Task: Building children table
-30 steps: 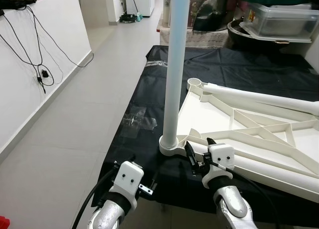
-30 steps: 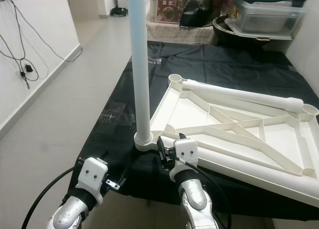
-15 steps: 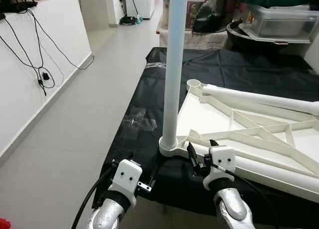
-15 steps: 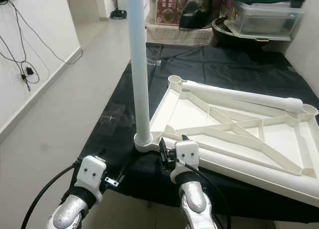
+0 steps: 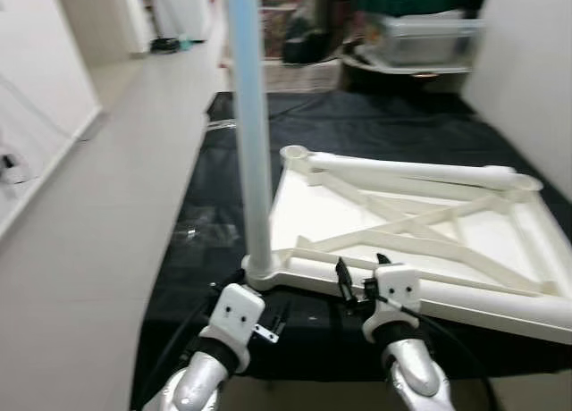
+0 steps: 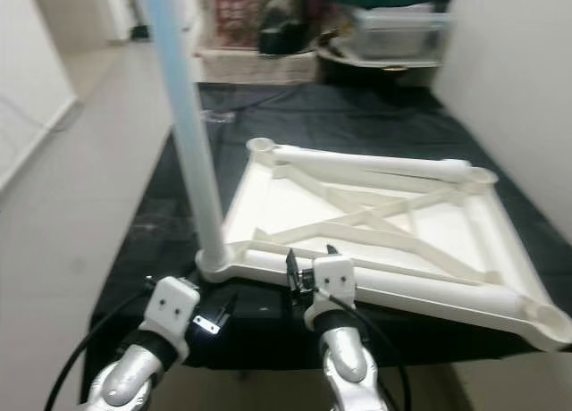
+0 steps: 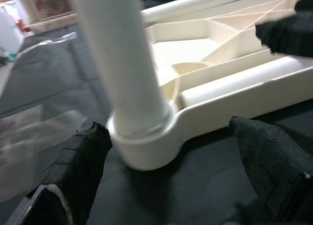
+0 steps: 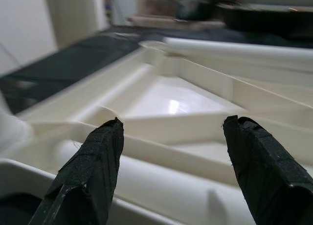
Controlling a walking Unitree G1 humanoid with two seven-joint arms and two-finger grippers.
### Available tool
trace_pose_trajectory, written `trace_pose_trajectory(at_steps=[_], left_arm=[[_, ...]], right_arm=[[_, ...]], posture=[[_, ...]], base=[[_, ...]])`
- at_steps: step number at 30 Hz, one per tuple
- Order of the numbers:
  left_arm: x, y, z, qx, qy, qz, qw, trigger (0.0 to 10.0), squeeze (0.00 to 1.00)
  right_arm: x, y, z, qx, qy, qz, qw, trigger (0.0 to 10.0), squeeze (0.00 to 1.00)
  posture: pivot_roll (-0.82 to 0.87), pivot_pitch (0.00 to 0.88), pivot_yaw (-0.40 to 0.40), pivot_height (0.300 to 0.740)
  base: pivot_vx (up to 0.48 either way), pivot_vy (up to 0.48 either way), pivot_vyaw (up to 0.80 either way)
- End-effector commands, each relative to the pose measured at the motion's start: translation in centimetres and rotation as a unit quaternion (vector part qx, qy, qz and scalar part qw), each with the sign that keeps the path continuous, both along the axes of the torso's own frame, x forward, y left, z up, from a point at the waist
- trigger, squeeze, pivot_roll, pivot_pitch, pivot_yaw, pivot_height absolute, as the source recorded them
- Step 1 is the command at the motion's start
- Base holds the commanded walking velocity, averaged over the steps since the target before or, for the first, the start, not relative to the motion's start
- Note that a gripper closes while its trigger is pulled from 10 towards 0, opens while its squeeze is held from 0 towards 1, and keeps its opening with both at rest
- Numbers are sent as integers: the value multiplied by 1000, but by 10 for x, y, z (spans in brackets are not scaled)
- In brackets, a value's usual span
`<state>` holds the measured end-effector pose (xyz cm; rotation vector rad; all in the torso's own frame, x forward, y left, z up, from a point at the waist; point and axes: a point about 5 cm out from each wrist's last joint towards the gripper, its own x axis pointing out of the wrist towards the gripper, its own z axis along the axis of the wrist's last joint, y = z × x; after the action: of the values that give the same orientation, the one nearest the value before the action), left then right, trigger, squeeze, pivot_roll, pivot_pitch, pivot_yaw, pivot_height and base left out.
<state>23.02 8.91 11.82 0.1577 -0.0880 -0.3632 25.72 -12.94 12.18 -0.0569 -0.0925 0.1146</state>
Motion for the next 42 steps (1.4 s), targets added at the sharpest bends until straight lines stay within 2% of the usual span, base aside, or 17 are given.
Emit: trace_pose_trajectory(at_steps=[1, 19, 26, 33, 36, 39, 42], left_arm=[[-1, 2, -7, 9, 10, 5, 1000, 10000, 0], [-1, 1, -8, 9, 10, -4, 1000, 10000, 0], [0, 1, -8, 12, 7, -7, 1000, 10000, 0], [0, 3, -8, 9, 8, 0, 1000, 10000, 0], [1, 6, -8, -3, 14, 10, 1000, 10000, 0], [1, 6, -9, -3, 15, 11, 1000, 10000, 0], [0, 5, -8, -2, 16, 11, 1000, 10000, 0]], right_arm=[[-1, 2, -1, 8, -3, 5, 1000, 10000, 0], [1, 5, 0, 14, -9, 9, 1000, 10000, 0], [4, 5, 6, 16, -27, 14, 999, 10000, 0], [18, 0, 18, 32, -45, 6, 998, 10000, 0], [29, -5, 26, 39, -58, 3, 998, 10000, 0], [32, -6, 29, 48, -57, 10, 997, 10000, 0], [41, -12, 31, 97, -28, 49, 994, 10000, 0]], posture=[[28, 63, -9, 740], [32, 64, -8, 740], [32, 63, -7, 740], [37, 67, -8, 740], [38, 68, -9, 740], [41, 69, -9, 740], [40, 72, -11, 740]], base=[[0, -480, 0], [0, -477, 0], [0, -480, 0], [0, -480, 0], [0, 0, 0], [0, 0, 0], [0, 0, 0]])
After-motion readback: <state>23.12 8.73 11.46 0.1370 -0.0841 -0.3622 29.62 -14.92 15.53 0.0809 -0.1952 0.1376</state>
